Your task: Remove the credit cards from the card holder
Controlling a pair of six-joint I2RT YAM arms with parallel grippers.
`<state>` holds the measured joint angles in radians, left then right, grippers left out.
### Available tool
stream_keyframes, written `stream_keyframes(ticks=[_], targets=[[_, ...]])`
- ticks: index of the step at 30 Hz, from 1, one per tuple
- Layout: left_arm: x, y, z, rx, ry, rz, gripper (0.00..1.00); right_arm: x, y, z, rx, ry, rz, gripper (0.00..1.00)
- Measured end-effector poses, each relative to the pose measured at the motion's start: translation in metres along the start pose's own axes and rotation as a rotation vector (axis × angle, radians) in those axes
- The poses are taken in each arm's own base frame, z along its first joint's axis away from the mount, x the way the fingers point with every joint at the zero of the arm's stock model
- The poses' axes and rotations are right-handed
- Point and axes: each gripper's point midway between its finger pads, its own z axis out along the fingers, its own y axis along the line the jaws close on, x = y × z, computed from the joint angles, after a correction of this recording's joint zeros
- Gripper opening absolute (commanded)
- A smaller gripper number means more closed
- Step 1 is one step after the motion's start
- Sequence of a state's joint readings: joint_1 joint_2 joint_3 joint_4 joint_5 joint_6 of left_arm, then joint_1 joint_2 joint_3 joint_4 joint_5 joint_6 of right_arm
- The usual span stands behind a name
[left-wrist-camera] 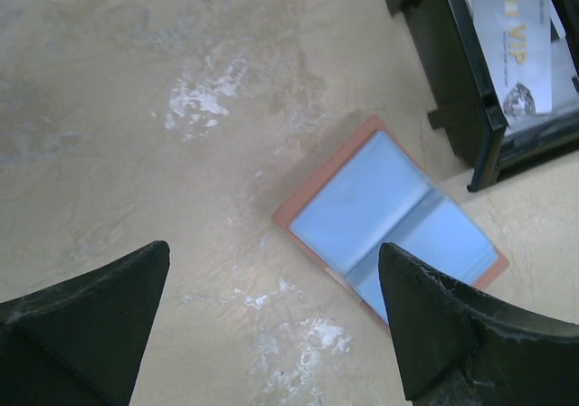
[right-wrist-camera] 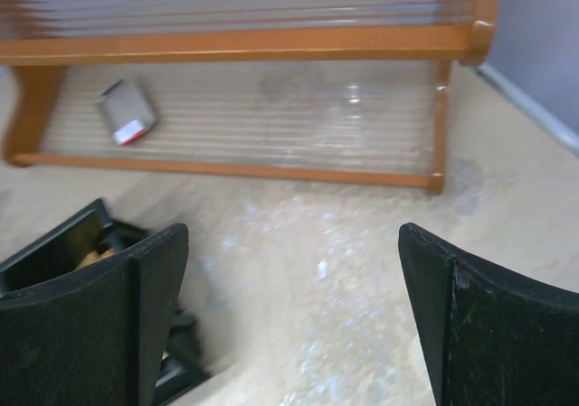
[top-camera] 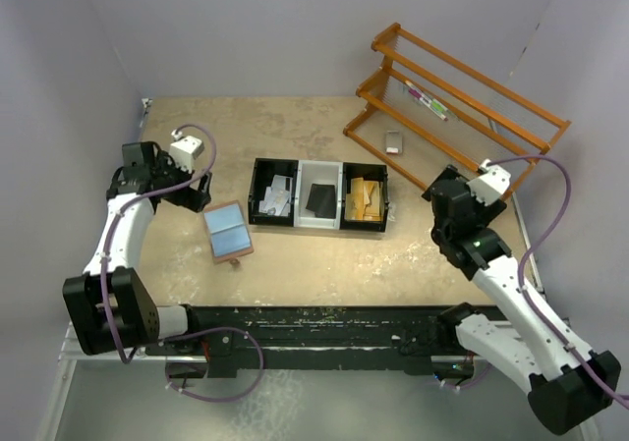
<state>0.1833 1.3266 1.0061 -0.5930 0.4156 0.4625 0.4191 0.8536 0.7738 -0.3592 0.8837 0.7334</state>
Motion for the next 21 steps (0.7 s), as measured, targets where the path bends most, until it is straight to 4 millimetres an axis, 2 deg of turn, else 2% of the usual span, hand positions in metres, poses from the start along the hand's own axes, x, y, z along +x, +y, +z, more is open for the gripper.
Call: stream_keyframes(ticks=[3, 13, 18, 21], targets=[[-0.007, 0.010, -0.001, -0.071, -0.118, -0.043, 0.99, 0.012, -0.016, 0.010, 0.069, -0.038, -0.049, 1.00], [0.015, 0.010, 0.025, -0.146, -0.252, -0.199, 0.99, 0.028, -0.029, 0.036, 0.246, -0.098, -0.202, 1.00], [0.030, 0.008, 0.033, -0.165, -0.269, -0.244, 0.99, 0.045, -0.049, 0.037, 0.266, -0.127, -0.199, 1.00], [0.023, 0.012, 0.033, -0.181, -0.300, -0.254, 0.99, 0.049, -0.056, 0.034, 0.225, -0.160, -0.185, 1.00]])
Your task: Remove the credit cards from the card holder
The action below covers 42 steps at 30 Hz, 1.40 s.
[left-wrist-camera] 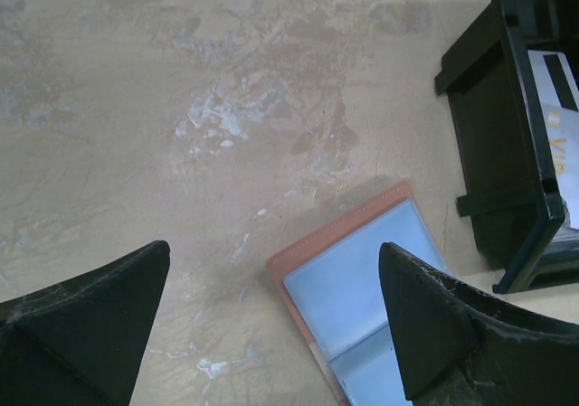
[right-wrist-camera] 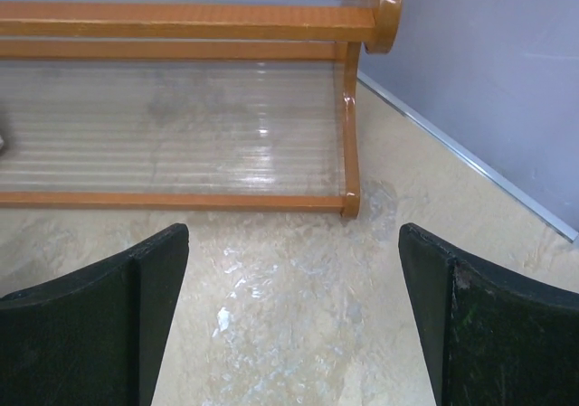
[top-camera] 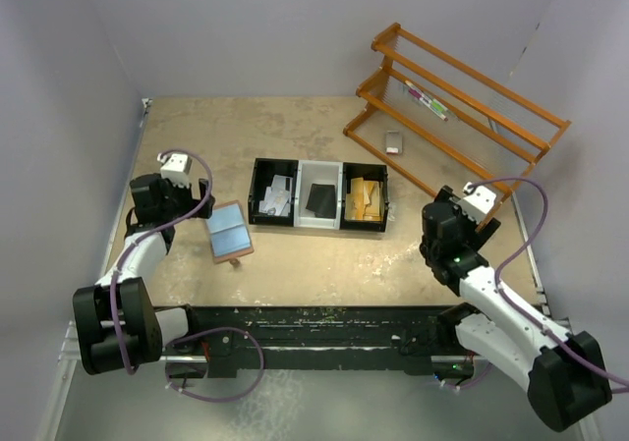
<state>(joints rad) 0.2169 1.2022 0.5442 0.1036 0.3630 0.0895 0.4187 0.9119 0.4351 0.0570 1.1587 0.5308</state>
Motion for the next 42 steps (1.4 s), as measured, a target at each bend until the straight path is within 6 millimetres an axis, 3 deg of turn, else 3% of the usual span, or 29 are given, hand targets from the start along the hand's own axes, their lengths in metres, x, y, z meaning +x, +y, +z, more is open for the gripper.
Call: stream_keyframes(ticks=[6, 12, 19, 22, 28, 37, 40, 42], targets=[[-0.014, 0.004, 0.002, -0.023, -0.067, -0.003, 0.99, -0.013, 0.009, -0.001, -0.072, -0.049, 0.020, 1.00], [-0.015, 0.005, 0.002, -0.037, -0.123, -0.007, 0.99, -0.013, 0.010, -0.001, -0.079, -0.049, 0.014, 1.00], [0.019, 0.007, 0.003, -0.073, -0.136, -0.003, 0.99, -0.015, 0.010, -0.004, -0.103, -0.045, 0.036, 0.99], [0.022, 0.010, 0.005, -0.091, -0.138, -0.004, 0.99, -0.010, 0.009, -0.005, -0.110, -0.028, 0.016, 1.00], [0.015, 0.016, 0.003, -0.119, -0.148, -0.017, 0.99, -0.011, 0.007, -0.006, -0.116, -0.026, 0.016, 1.00], [-0.020, 0.034, -0.014, -0.155, -0.179, -0.049, 0.99, -0.010, 0.006, -0.004, -0.109, -0.026, -0.002, 1.00], [-0.032, 0.031, -0.012, -0.103, -0.158, -0.070, 0.99, -0.010, 0.009, -0.002, -0.115, -0.030, -0.024, 0.99], [-0.029, 0.024, -0.014, -0.072, -0.146, -0.086, 0.99, -0.009, 0.010, -0.001, -0.117, -0.028, -0.038, 1.00]])
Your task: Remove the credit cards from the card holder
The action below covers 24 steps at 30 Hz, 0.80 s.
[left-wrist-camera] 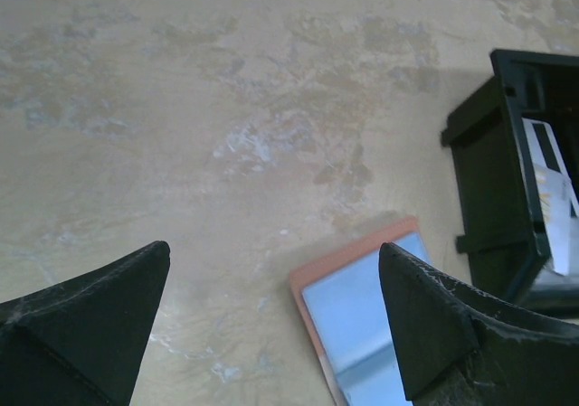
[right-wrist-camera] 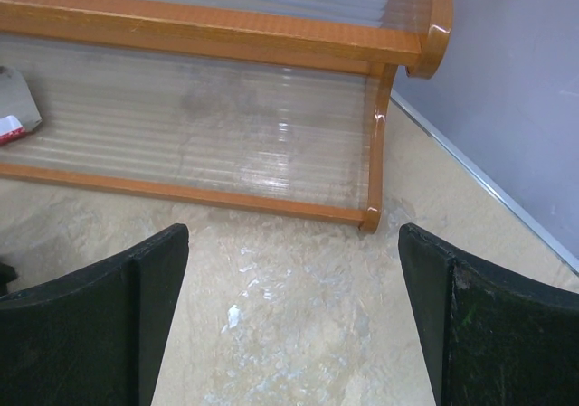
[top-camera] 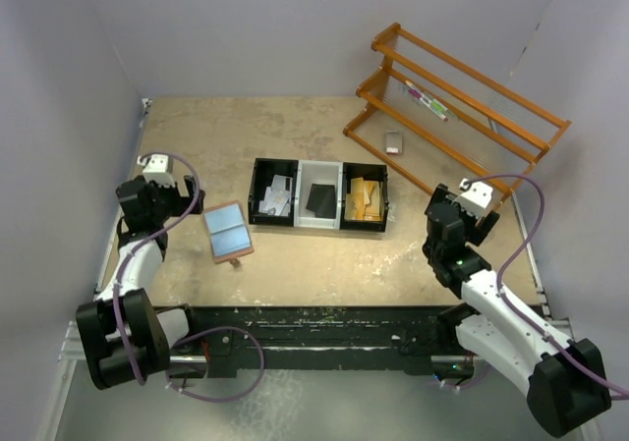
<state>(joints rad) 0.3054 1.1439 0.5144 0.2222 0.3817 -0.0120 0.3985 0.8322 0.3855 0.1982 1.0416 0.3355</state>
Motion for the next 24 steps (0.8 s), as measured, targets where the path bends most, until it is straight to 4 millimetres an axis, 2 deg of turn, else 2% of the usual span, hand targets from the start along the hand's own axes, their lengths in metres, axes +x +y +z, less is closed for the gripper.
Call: stream_keyframes(ticks=[4, 10, 13, 16, 17, 19, 24], targets=[[0.011, -0.014, -0.016, 0.044, 0.002, -0.003, 0.99, 0.000, 0.002, 0.000, -0.015, -0.002, -0.008, 1.00], [0.004, -0.027, -0.042, 0.059, -0.082, 0.049, 0.99, 0.006, 0.003, 0.003, -0.003, 0.011, -0.029, 1.00], [0.025, -0.032, -0.048, 0.067, -0.099, 0.063, 0.99, 0.012, 0.003, 0.004, 0.008, 0.025, -0.048, 1.00], [0.062, -0.041, -0.058, 0.095, -0.095, 0.072, 0.99, 0.013, 0.000, 0.004, 0.023, 0.025, -0.047, 1.00], [0.066, -0.043, -0.060, 0.101, -0.103, 0.077, 0.99, 0.013, 0.000, 0.004, 0.024, 0.025, -0.045, 1.00], [0.065, -0.046, -0.064, 0.104, -0.135, 0.093, 0.99, 0.013, 0.000, 0.004, 0.024, 0.026, -0.045, 1.00], [0.047, -0.049, -0.071, 0.105, -0.224, 0.135, 0.99, 0.009, -0.004, 0.001, 0.017, 0.008, -0.011, 1.00]])
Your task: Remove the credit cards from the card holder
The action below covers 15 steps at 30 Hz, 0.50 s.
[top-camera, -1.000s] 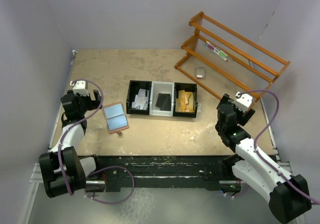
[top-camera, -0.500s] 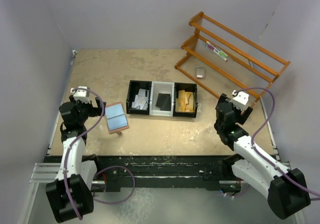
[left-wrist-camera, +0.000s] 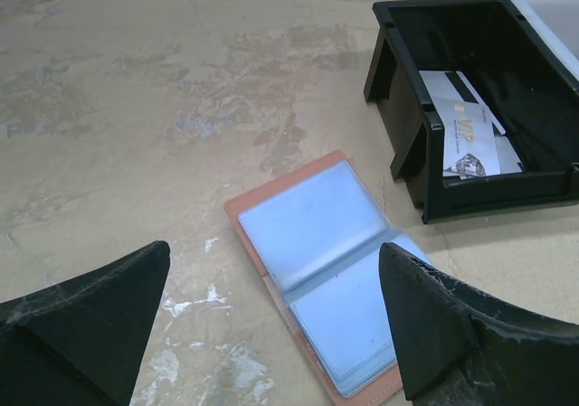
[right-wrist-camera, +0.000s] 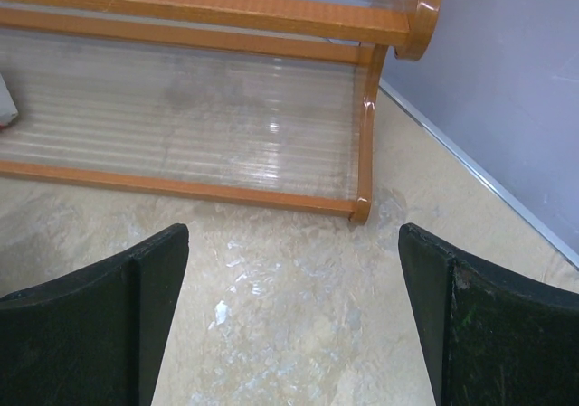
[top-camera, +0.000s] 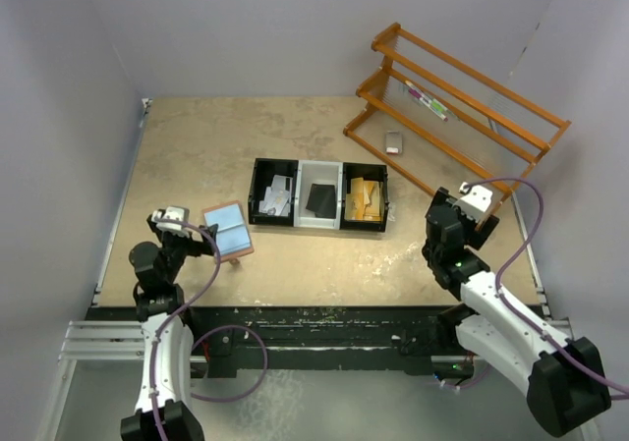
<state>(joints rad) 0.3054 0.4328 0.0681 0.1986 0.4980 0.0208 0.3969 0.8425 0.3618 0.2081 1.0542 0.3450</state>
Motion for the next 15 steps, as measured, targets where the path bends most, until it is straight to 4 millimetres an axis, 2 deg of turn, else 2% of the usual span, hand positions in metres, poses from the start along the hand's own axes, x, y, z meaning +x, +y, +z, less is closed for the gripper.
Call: stream_keyframes(ticks=[7, 12, 15], targets=[[0.010, -0.003, -0.001, 0.008, 0.011, -0.006, 0.99, 0.018, 0.007, 0.001, -0.043, 0.037, -0.053, 1.00], [0.013, -0.003, -0.001, 0.009, 0.019, -0.010, 0.99, 0.018, 0.009, 0.001, -0.055, 0.035, -0.054, 1.00], [0.013, -0.002, -0.001, 0.007, 0.019, -0.011, 0.99, 0.024, 0.018, 0.000, -0.092, 0.039, -0.088, 1.00]])
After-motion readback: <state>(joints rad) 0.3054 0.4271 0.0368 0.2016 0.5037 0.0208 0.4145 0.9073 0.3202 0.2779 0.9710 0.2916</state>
